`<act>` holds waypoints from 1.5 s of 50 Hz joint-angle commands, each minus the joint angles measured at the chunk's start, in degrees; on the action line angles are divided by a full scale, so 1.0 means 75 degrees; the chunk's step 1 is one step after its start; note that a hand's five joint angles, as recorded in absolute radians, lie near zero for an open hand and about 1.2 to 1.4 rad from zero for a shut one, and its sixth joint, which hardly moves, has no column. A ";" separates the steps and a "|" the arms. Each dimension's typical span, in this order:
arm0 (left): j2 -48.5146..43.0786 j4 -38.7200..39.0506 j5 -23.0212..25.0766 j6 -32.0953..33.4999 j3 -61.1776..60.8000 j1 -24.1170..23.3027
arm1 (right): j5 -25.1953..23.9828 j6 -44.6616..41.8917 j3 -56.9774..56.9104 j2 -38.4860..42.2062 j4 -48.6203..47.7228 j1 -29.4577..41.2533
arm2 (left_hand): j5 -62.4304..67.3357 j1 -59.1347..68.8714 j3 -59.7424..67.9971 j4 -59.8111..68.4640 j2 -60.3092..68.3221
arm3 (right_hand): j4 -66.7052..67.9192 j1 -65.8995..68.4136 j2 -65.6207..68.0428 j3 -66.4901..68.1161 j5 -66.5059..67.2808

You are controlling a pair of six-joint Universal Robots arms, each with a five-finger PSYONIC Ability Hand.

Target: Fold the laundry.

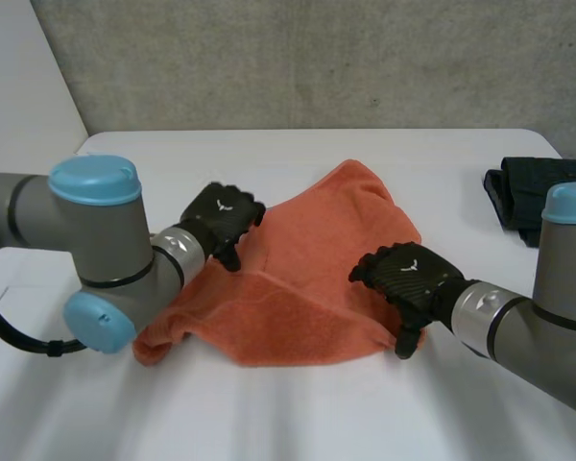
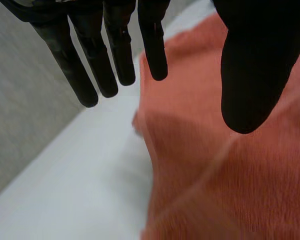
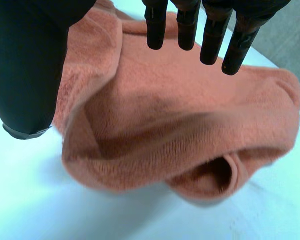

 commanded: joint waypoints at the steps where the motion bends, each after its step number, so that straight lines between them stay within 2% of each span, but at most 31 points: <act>1: -0.0505 -0.0748 -0.0022 0.0213 0.0390 0.0381 | -0.0035 -0.0012 0.0207 -0.0013 -0.0114 -0.0285 | 0.0459 0.0476 0.0502 0.0457 0.0498 | -0.0453 -0.0206 -0.0454 -0.0302 -0.0515; 11: -0.0541 -0.1169 -0.0256 0.0201 0.0485 0.0721 | -0.0035 0.0000 0.0242 -0.0002 -0.0185 -0.0285 | 0.0436 0.0453 0.0479 0.0434 0.0475 | -0.0453 -0.0206 -0.0454 -0.0302 -0.0515; 18: -0.0658 -0.1240 -0.0256 0.0224 0.0496 0.0732 | -0.0047 0.0000 0.0289 -0.0002 -0.0255 -0.0261 | -0.0215 -0.0198 -0.0171 -0.0217 -0.0175 | -0.0453 -0.0206 -0.0454 -0.0302 -0.0515; 45: -0.1068 -0.1229 -0.0279 0.0236 0.0707 0.0709 | -0.0035 0.0000 0.0360 -0.0002 -0.0325 -0.0285 | 0.0435 0.0452 0.0478 0.0433 0.0475 | -0.0453 -0.0206 -0.0454 -0.0302 -0.0515; 51: -0.1138 -0.1229 -0.0279 0.0236 0.0707 0.0697 | -0.0035 -0.0012 0.0371 -0.0002 -0.0325 -0.0285 | 0.1868 0.1885 0.1911 0.1866 0.1908 | -0.0453 -0.0206 -0.0454 -0.0302 -0.0515; 62: -0.1022 -0.1229 -0.0349 0.0622 0.0696 0.0615 | -0.0024 -0.0012 0.0383 -0.0002 -0.0325 -0.0285 | 0.6417 0.6434 0.6460 0.6415 0.6456 | -0.0453 -0.0206 -0.0454 -0.0302 -0.0515; 68: -0.0436 -0.1147 -0.0666 0.0599 0.0497 0.0498 | 0.0012 0.0000 0.0360 0.0010 -0.0325 -0.0285 | 0.6421 0.6438 0.6464 0.6419 0.6461 | -0.0453 -0.0206 -0.0454 -0.0302 -0.0515; 75: 0.0513 -0.0713 -0.0713 0.0576 -0.0065 0.0381 | 0.0058 -0.0012 0.0348 -0.0002 -0.0314 -0.0308 | 0.6421 0.6438 0.6464 0.6419 0.6461 | -0.0453 -0.0206 -0.0454 -0.0302 -0.0515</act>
